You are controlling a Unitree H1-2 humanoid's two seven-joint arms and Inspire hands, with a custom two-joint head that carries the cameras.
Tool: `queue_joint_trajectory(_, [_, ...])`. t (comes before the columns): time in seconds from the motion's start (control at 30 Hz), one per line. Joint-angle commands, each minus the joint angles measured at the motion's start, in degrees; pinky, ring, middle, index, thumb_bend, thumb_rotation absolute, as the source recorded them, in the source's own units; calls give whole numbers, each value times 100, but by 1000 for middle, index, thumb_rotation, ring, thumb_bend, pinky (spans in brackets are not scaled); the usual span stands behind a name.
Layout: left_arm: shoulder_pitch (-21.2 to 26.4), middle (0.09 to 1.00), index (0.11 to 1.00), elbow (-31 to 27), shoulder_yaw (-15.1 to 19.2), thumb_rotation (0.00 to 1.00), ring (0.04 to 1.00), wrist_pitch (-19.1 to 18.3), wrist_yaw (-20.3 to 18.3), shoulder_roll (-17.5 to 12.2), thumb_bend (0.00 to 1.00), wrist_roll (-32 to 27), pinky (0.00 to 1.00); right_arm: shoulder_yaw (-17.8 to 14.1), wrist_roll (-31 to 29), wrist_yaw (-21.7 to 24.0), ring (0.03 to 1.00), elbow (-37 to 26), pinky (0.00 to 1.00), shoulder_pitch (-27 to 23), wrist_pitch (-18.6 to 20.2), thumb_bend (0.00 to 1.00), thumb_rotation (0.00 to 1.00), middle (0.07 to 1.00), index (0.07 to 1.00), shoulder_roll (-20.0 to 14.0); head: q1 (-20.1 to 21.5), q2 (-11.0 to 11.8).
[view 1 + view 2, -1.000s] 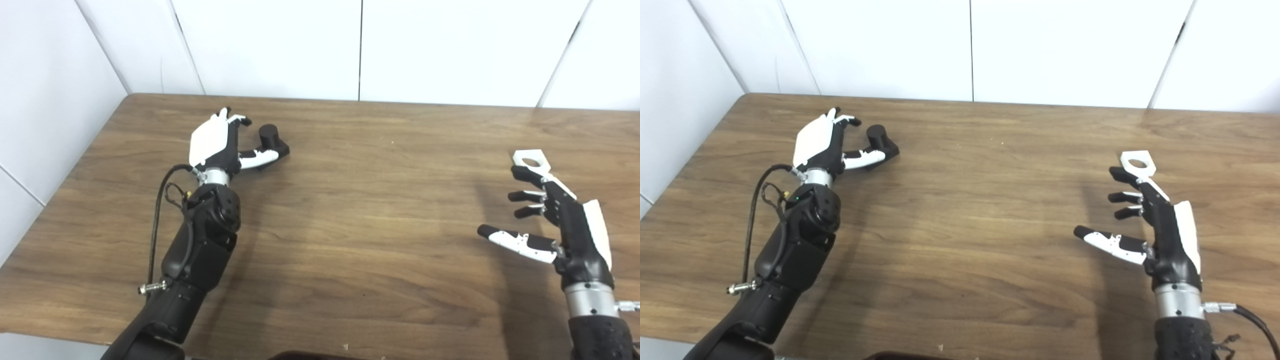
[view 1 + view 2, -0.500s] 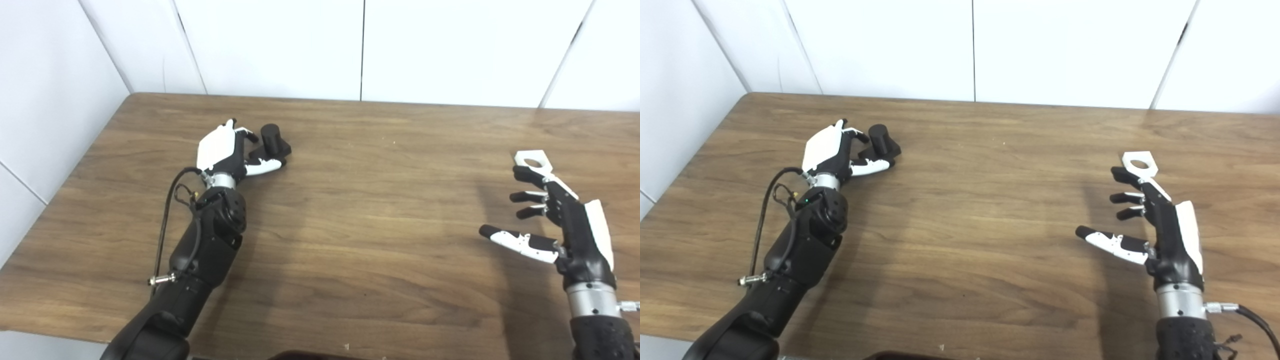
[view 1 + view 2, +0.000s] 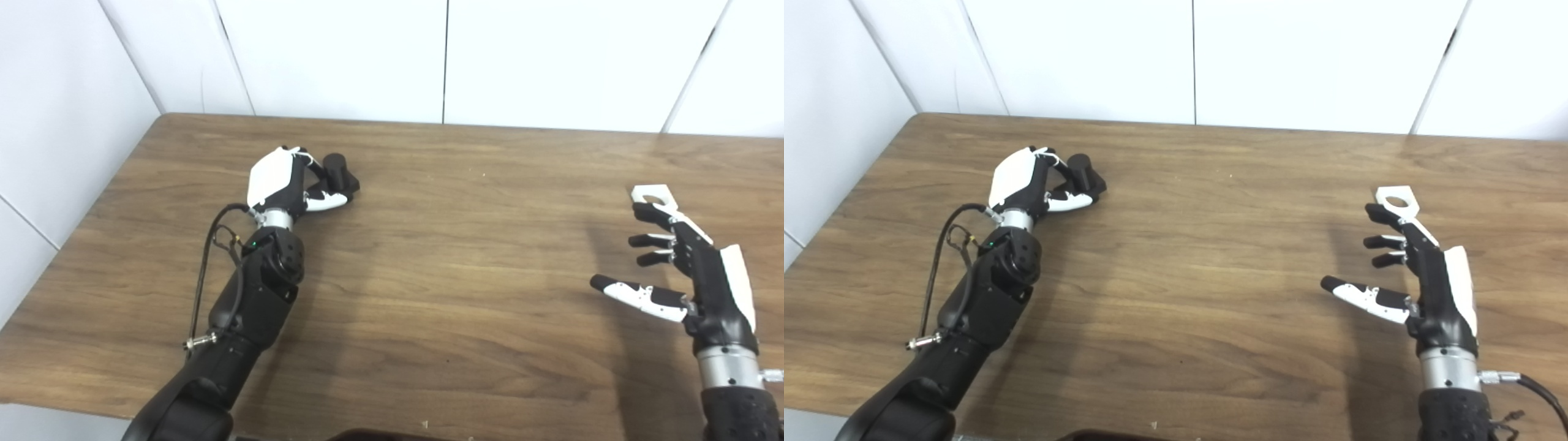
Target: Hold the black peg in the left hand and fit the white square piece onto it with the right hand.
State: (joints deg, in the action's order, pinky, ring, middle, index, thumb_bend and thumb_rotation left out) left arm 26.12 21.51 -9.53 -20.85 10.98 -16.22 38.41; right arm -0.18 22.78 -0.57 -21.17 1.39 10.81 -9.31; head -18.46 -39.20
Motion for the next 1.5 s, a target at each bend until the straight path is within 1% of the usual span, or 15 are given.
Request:
queue_joint_trajectory(0.0, [23, 879, 479, 42, -27, 82, 976, -104, -10, -133, 521, 76, 1000, -26, -28, -25, 661, -139, 546, -163, -155, 712, 0, 794, 774, -35, -10, -21])
queue_joint_trajectory(0.3, [-39, 872, 479, -102, -50, 78, 964, -109, -49, -161, 521, 54, 1000, -23, -43, -62, 660, -87, 547, -136, -213, 706, 0, 796, 772, -23, -10, -41])
queue_joint_trajectory(0.4, [-63, 874, 479, -162, -55, 78, 965, -28, -114, -194, 521, -5, 1000, -22, -39, -93, 654, -64, 541, -138, -265, 708, 0, 791, 768, -13, 13, -52])
queue_joint_trajectory(0.47, [-118, 883, 479, -282, -56, 78, 980, 215, -293, -254, 521, -194, 1000, -17, -22, -93, 651, -69, 536, -134, -255, 702, 0, 791, 768, -13, 36, -51])
queue_joint_trajectory(0.6, [-223, 923, 484, -444, -239, 85, 999, 1033, -813, -515, 520, -603, 1000, -18, -27, -81, 654, -100, 533, -126, -206, 694, 13, 794, 770, 5, 46, -47])
queue_joint_trajectory(0.8, [-253, 939, 484, -489, -359, 84, 1000, 1887, -1186, -668, 520, -1027, 1000, -8, -25, -30, 662, -148, 535, -118, -164, 679, 12, 799, 777, -25, 37, -53])
queue_joint_trajectory(0.9, [-242, 945, 484, -531, -410, 84, 1000, 2207, -1398, -745, 520, -1170, 1000, -1, -10, -30, 663, -157, 531, -115, -145, 678, 9, 800, 778, -16, 47, -59])
queue_joint_trajectory(1.0, [-249, 949, 483, -693, -453, 85, 1000, 2370, -1675, -789, 519, -1303, 1000, 1, -60, -26, 664, -147, 529, -112, -152, 674, 6, 800, 778, 7, 63, -66])
queue_joint_trajectory(1.2, [-315, 953, 484, -999, -487, 83, 1000, 2643, -2102, -767, 520, -1594, 1000, 21, -74, -42, 665, -109, 530, -106, -167, 668, 45, 798, 781, 15, 126, -88])
queue_joint_trajectory(1.33, [-370, 957, 484, -1151, -516, 81, 1000, 2724, -2292, -695, 521, -1701, 1000, 30, -43, -78, 662, -75, 527, -106, -211, 677, 73, 793, 778, 11, 167, -89])
queue_joint_trajectory(1.47, [-428, 955, 484, -1338, -619, 80, 1000, 2789, -2508, -607, 521, -1727, 1000, 31, -37, -78, 665, -75, 528, -109, -215, 674, 83, 793, 779, -1, 214, -116])
